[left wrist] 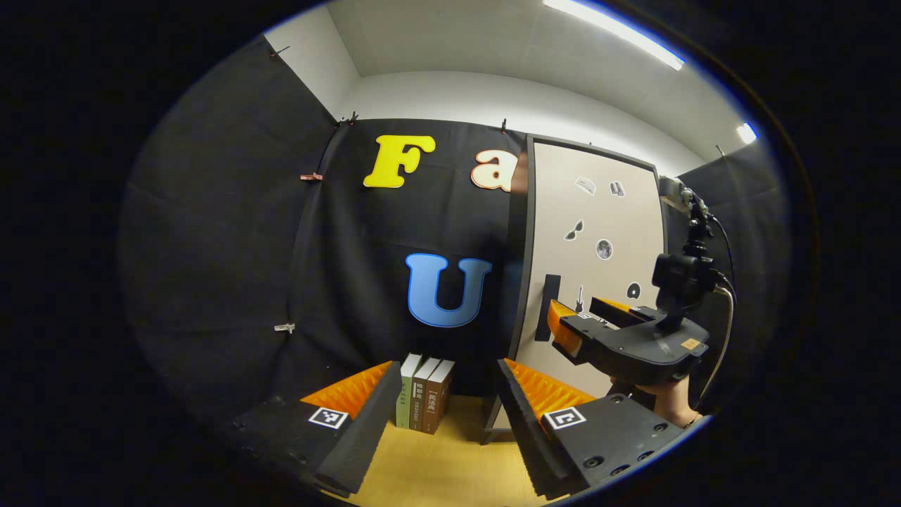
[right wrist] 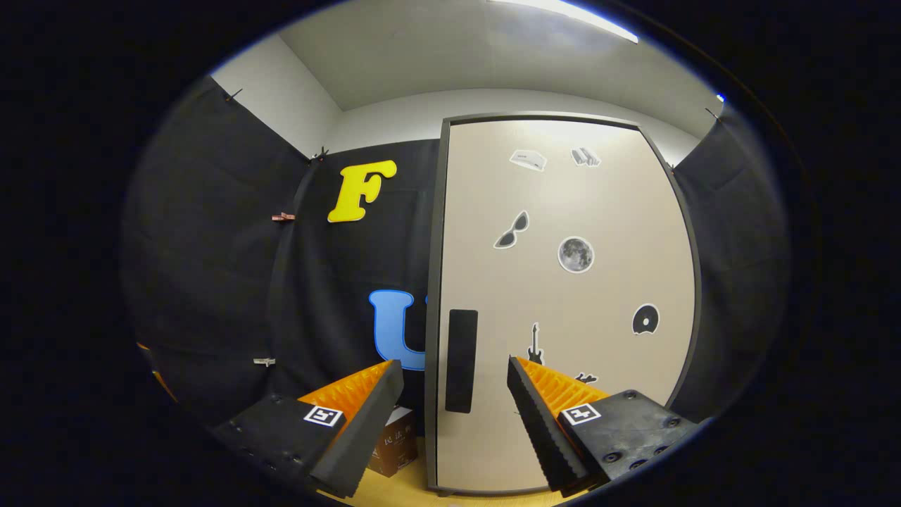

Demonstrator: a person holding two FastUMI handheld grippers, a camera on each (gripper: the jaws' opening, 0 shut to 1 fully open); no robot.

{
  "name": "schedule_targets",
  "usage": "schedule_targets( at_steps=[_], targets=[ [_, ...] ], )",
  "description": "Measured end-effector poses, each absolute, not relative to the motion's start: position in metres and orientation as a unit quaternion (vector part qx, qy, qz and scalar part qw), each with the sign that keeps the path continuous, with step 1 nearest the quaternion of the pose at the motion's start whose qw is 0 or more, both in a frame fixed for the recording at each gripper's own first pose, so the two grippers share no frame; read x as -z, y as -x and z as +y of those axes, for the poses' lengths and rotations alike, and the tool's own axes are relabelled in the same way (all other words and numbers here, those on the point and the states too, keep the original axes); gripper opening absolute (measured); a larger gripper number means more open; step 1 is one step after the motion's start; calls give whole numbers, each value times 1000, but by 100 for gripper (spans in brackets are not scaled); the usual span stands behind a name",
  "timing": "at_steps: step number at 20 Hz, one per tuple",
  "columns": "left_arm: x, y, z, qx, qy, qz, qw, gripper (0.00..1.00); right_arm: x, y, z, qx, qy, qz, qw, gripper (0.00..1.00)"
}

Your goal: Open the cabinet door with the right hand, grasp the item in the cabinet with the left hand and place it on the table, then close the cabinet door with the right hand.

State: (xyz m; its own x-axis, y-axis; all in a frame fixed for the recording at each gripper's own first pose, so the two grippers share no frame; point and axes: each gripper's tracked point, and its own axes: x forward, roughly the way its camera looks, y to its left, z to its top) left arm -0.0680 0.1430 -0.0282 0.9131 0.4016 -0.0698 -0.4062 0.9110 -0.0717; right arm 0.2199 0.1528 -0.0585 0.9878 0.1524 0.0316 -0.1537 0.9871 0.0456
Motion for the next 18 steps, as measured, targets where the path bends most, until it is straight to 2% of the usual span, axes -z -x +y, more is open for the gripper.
schedule_targets(
  at_steps=[6, 9, 12, 13, 14, 16, 18],
  targets=[
    [38, 78, 148, -234, 54, 32, 970, 86, 87, -264, 158, -50, -18, 6, 999, 91],
    [42, 85, 159, -254, 49, 41, 965, 86, 93, -280, 161, -38, -13, 5, 999, 85],
    [42, 94, 166, -271, 46, 42, 961, 86, 97, -293, 159, -18, -2, 3, 1000, 68],
    [43, 97, 169, -275, 46, 43, 959, 86, 98, -295, 154, -4, 9, 3, 1000, 58],
    [44, 99, 172, -280, 47, 43, 958, 86, 97, -297, 156, -5, 13, -3, 1000, 43],
    [46, 104, 176, -287, 48, 46, 956, 86, 98, -296, 154, -4, 19, -6, 1000, 40],
    [47, 106, 176, -288, 49, 49, 955, 86, 99, -296, 154, -4, 11, 1, 1000, 26]
  ],
)
